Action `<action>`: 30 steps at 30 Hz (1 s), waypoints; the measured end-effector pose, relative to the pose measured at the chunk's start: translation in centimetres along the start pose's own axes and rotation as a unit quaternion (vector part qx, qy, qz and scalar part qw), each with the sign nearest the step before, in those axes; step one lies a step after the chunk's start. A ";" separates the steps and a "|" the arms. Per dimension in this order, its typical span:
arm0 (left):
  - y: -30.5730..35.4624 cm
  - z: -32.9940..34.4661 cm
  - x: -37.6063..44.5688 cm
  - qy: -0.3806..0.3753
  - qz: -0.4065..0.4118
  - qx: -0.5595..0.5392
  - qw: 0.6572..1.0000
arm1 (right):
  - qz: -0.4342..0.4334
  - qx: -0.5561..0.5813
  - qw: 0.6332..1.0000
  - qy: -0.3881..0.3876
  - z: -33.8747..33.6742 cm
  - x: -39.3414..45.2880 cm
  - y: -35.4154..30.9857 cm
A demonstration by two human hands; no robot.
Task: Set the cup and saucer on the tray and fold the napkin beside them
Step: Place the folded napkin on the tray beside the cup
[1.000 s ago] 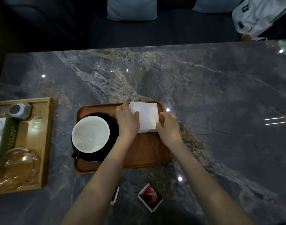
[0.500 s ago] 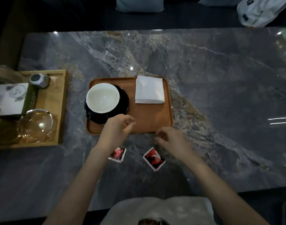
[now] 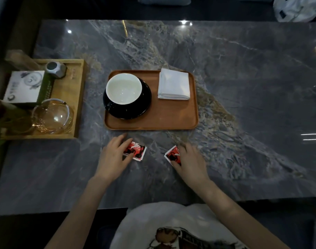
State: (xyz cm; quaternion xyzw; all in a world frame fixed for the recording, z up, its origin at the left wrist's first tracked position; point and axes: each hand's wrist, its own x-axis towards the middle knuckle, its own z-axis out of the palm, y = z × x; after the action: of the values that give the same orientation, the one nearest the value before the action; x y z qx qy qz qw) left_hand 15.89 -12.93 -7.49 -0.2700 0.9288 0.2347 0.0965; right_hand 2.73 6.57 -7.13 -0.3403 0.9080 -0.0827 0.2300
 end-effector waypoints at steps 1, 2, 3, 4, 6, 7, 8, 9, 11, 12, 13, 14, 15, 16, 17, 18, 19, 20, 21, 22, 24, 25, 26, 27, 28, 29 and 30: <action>0.0 0.0 0.1 0.008 0.000 -0.005 1.000 | 0.000 0.006 1.000 0.004 0.0 0.0 0.1; -0.1 0.0 0.2 0.016 -0.002 -0.011 1.000 | -0.002 0.016 1.000 0.007 0.0 0.0 0.1; -0.1 0.0 0.4 0.019 -0.006 -0.018 1.000 | -0.005 0.034 0.999 0.007 0.1 0.1 0.2; -0.1 -0.1 0.6 0.016 -0.006 -0.020 1.000 | -0.009 0.069 0.998 0.006 0.0 0.2 0.4; 0.2 -0.4 0.9 0.008 -0.004 -0.017 1.000 | -0.015 0.176 0.984 -0.016 -0.2 1.0 0.6; 0.3 -0.5 1.0 0.003 -0.003 -0.016 1.000 | -0.013 0.228 0.973 -0.026 -0.7 1.5 0.7; 0.6 -0.6 1.2 -0.001 -0.003 -0.018 1.000 | -0.009 0.266 0.963 -0.030 -1.3 2.1 0.9; 0.8 -0.7 1.3 -0.006 -0.007 -0.021 1.000 | -0.006 0.289 0.957 -0.030 -2.1 3.0 1.1; 0.9 -0.9 1.7 -0.020 -0.018 -0.023 0.999 | -0.013 0.302 0.953 -0.011 -3.9 4.8 1.5; 1.0 -1.0 1.9 -0.030 -0.022 -0.027 0.999 | -0.020 0.298 0.954 -0.003 -4.9 5.8 1.7; 1.1 -1.0 2.1 -0.041 -0.026 -0.036 0.998 | -0.025 0.291 0.956 0.002 -5.8 6.8 2.0; 1.2 -1.1 2.2 -0.049 -0.030 -0.048 0.997 | -0.029 0.282 0.959 0.005 -6.6 7.7 2.2; 1.2 -1.1 2.4 -0.055 -0.032 -0.059 0.996 | -0.031 0.269 0.963 0.006 -7.1 8.6 2.5; 1.4 -1.1 2.6 -0.058 -0.030 -0.066 0.996 | -0.030 0.256 0.966 0.002 -7.5 9.3 2.9; 1.5 -1.0 2.8 -0.060 -0.028 -0.072 0.995 | -0.026 0.246 0.969 -0.005 -7.7 10.0 3.2; 1.7 -1.0 3.0 -0.061 -0.025 -0.077 0.995 | -0.022 0.239 0.971 -0.010 -7.8 10.5 3.5; 1.9 -1.1 3.3 -0.062 -0.024 -0.083 0.994 | -0.018 0.231 0.973 -0.013 -7.8 11.0 3.7; 2.3 -1.2 3.7 -0.061 -0.019 -0.087 0.994 | -0.015 0.222 0.975 -0.014 -7.7 11.3 3.8; 2.8 -1.4 4.1 -0.060 -0.013 -0.091 0.994 | -0.012 0.215 0.976 -0.015 -7.6 11.5 4.0; 3.3 -1.6 4.6 -0.059 -0.004 -0.097 0.994 | -0.012 0.214 0.977 -0.015 -7.6 11.7 4.1; 4.4 -2.3 5.6 -0.054 0.014 -0.119 0.991 | -0.013 0.222 0.975 -0.026 -7.4 11.9 4.3; 5.1 -2.6 6.1 -0.052 0.020 -0.132 0.990 | -0.015 0.225 0.974 -0.033 -7.4 12.0 4.4; 5.8 -3.0 6.6 -0.051 0.028 -0.144 0.988 | -0.022 0.221 0.974 -0.038 -7.3 12.1 4.6; 6.5 -3.3 7.2 -0.051 0.036 -0.158 0.986 | -0.036 0.204 0.978 -0.037 -7.2 12.3 4.7; 7.3 -3.5 7.8 -0.051 0.042 -0.172 0.983 | -0.056 0.176 0.982 -0.033 -7.1 12.4 4.8; 8.1 -3.7 8.3 -0.054 0.041 -0.184 0.981 | -0.074 0.150 0.986 -0.026 -7.1 12.5 4.8; 8.9 -3.7 9.0 -0.060 0.032 -0.190 0.979 | -0.087 0.130 0.987 -0.018 -7.0 12.5 4.8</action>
State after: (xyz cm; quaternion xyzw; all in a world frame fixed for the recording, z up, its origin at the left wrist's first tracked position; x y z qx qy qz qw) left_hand 3.38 -12.22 -3.64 -0.2388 0.8679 0.4257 0.0919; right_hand -11.70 1.94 -6.99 -0.3866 0.8520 -0.2137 0.2811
